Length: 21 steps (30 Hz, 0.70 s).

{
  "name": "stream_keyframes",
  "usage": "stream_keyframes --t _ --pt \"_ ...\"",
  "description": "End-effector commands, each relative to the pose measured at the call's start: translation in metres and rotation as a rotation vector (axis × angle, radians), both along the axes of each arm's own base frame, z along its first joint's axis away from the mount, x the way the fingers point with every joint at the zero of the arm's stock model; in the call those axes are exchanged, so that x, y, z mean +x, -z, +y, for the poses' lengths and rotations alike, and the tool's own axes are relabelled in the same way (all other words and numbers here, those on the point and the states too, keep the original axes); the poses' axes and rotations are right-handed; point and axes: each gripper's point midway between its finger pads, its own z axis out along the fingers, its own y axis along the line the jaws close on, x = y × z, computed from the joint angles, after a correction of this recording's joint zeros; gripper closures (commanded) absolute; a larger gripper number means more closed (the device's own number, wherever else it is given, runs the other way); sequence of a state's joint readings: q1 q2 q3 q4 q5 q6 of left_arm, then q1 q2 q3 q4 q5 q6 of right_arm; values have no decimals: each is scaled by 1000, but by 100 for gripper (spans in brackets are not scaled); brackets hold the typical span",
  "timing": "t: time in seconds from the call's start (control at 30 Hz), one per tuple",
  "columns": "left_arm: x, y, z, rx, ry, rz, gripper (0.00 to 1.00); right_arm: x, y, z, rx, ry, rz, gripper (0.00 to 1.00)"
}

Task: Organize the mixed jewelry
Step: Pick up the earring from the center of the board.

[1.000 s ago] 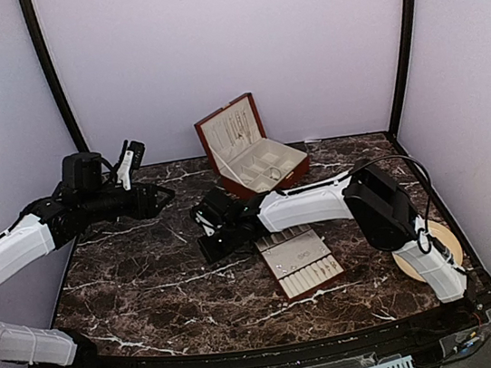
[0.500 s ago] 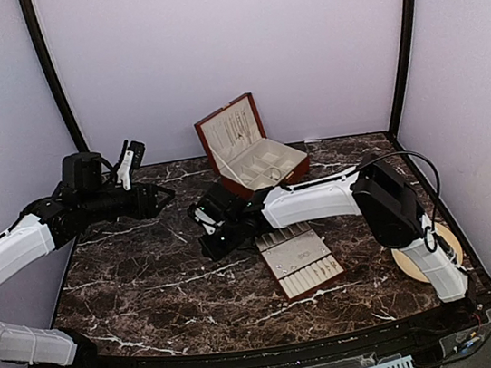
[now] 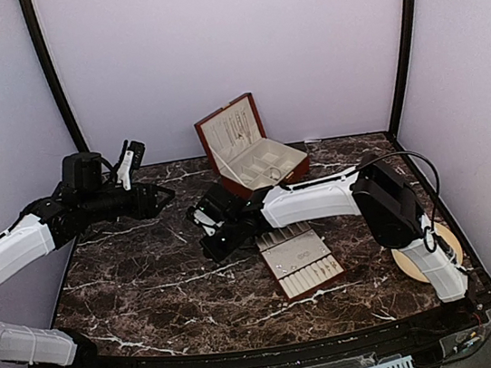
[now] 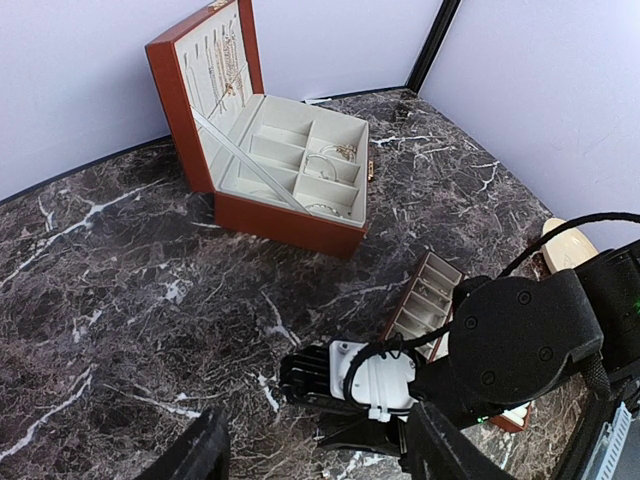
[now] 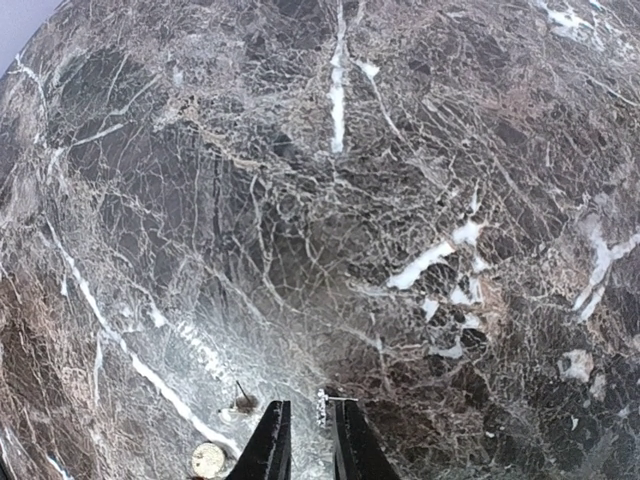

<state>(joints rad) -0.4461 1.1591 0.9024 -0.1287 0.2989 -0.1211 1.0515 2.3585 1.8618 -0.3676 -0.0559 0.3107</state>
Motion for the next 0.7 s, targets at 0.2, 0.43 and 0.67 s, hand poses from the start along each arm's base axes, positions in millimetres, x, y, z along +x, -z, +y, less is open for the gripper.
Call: stream_keyframes --t 0.2,0.43,0.67 --pt "-4 -11 0 -25 11 -27 38 3 0 13 9 -23 -20 84" --pt "-5 -12 -1 -25 12 -28 38 3 11 10 -17 -20 -13 84" --pt "-5 -13 0 -27 11 -31 38 2 15 9 -24 -20 -8 86"
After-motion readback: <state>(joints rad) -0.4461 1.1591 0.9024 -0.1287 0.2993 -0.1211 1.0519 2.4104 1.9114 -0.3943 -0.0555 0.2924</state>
